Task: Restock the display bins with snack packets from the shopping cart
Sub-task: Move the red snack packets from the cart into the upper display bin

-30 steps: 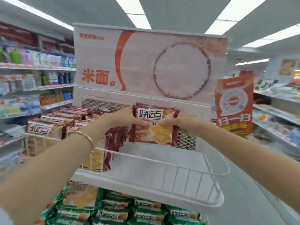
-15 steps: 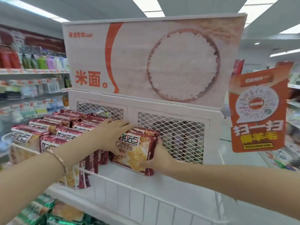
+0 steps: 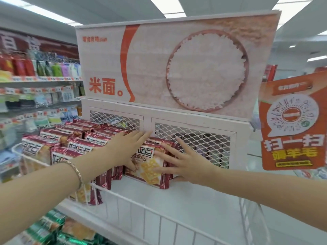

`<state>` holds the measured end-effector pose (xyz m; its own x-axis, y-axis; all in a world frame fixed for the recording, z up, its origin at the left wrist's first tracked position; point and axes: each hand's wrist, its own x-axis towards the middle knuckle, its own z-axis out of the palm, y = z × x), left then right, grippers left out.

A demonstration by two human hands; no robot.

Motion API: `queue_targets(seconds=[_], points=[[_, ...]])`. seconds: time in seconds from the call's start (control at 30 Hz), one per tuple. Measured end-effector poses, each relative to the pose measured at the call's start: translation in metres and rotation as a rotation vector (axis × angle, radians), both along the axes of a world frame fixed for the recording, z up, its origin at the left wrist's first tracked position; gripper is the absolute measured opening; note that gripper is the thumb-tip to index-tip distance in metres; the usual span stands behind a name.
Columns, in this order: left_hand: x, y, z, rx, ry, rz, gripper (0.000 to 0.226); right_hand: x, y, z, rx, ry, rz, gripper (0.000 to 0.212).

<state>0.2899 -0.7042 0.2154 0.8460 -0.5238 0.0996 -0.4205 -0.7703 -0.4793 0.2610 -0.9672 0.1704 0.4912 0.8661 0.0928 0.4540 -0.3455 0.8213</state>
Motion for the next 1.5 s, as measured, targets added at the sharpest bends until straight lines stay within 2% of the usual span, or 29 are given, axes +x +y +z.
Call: queue_targets(seconds=[0.13,0.23,0.33,0.4,0.47,0.53,0.7,0.83,1.0,1.17,1.33,1.5], points=[[-0.003,-0.005,-0.001,0.129,-0.080,0.009,0.138,0.005,0.003,0.001,-0.039,-0.047,-0.055,0.080],[-0.005,-0.003,0.004,0.109,-0.024,-0.001,0.135,-0.003,0.008,0.005,0.013,-0.004,-0.048,0.071],[-0.009,0.004,0.029,-0.120,0.138,-0.027,0.117,-0.012,0.012,0.026,0.184,0.160,0.109,0.050],[-0.014,0.017,0.051,-0.307,0.144,-0.036,0.091,-0.014,0.022,0.049,0.254,0.138,0.205,0.037],[-0.018,0.041,0.068,-0.448,0.108,-0.014,0.069,-0.014,0.043,0.071,0.324,0.079,0.184,0.029],[-0.025,0.075,0.075,-0.539,0.074,0.040,0.056,-0.011,0.074,0.088,0.443,0.054,0.128,0.023],[-0.052,0.182,0.060,-0.621,-0.082,0.175,0.032,-0.006,0.190,0.115,0.681,0.263,-0.015,0.028],[-0.090,0.291,0.030,-0.647,-0.110,0.366,0.024,0.015,0.304,0.116,0.567,0.360,-0.057,0.045],[-0.154,0.428,-0.023,-0.691,-0.021,0.625,0.024,0.020,0.458,0.079,0.386,0.492,-0.096,0.059],[-0.209,0.550,-0.091,-0.742,0.101,0.819,0.021,0.008,0.587,-0.003,0.207,0.413,0.061,0.043],[-0.250,0.628,-0.168,-0.835,0.227,0.991,0.022,-0.015,0.680,-0.099,0.147,0.830,0.026,0.042],[-0.268,0.666,-0.249,-0.942,0.373,1.125,0.022,-0.032,0.734,-0.206,-0.024,1.059,-0.016,0.042]])
